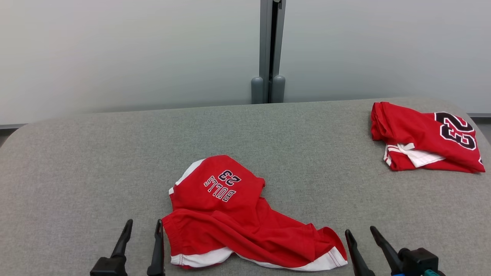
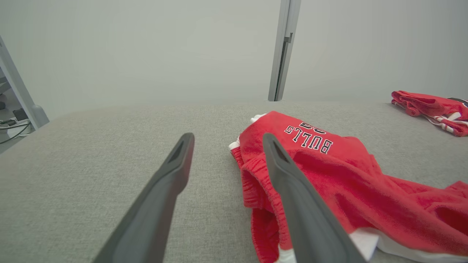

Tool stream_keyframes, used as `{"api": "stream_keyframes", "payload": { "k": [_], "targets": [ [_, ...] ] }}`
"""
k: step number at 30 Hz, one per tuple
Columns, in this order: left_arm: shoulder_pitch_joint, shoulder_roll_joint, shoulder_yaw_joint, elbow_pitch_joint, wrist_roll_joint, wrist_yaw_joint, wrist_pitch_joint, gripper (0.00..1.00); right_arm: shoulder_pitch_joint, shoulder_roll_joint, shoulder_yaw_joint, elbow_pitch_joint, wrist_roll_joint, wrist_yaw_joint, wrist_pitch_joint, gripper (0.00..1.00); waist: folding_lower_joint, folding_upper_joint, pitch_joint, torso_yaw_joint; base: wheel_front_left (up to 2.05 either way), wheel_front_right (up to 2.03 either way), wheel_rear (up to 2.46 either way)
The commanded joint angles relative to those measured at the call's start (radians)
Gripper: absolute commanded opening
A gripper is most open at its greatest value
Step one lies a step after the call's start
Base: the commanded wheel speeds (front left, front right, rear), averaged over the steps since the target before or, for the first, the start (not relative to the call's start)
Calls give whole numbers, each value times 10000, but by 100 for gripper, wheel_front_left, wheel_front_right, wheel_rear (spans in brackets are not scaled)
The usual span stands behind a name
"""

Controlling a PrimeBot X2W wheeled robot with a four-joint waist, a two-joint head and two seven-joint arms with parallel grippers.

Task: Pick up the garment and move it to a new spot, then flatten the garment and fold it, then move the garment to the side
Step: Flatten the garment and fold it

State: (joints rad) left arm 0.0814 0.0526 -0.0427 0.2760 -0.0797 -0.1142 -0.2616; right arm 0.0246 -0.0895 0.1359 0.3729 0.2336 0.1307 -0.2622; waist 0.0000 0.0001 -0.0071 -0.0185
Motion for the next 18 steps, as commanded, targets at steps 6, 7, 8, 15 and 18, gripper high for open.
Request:
{"api": "stream_keyframes", "payload": {
  "k": [6, 7, 8, 15, 18],
  "targets": [
    [404, -12, -485, -87, -76, -90, -46, 100, 118, -244, 449, 624, 239, 1, -34, 100, 0, -1, 67, -11, 0, 0, 0],
    [469, -14, -617, -105, -65, -98, -46, 100, 106, -270, 508, 742, 286, 1, -34, 100, 0, -1, 79, 3, 0, 0, 0],
    [547, -19, -782, -110, -35, -118, -46, 100, 95, -301, 590, 862, 285, 1, -34, 100, 0, -1, 91, 17, 0, 0, 0],
    [568, 15, -1554, 573, -56, -179, -46, 100, -297, -469, 1328, 1612, 396, 1, -34, 100, 0, -1, 154, 61, 0, 0, 0],
    [359, 75, -1644, 938, -121, -186, -46, 100, -493, -530, 1640, 1845, 406, 1, -34, 100, 0, -1, 173, 38, 0, 0, 0]
  ]
}}
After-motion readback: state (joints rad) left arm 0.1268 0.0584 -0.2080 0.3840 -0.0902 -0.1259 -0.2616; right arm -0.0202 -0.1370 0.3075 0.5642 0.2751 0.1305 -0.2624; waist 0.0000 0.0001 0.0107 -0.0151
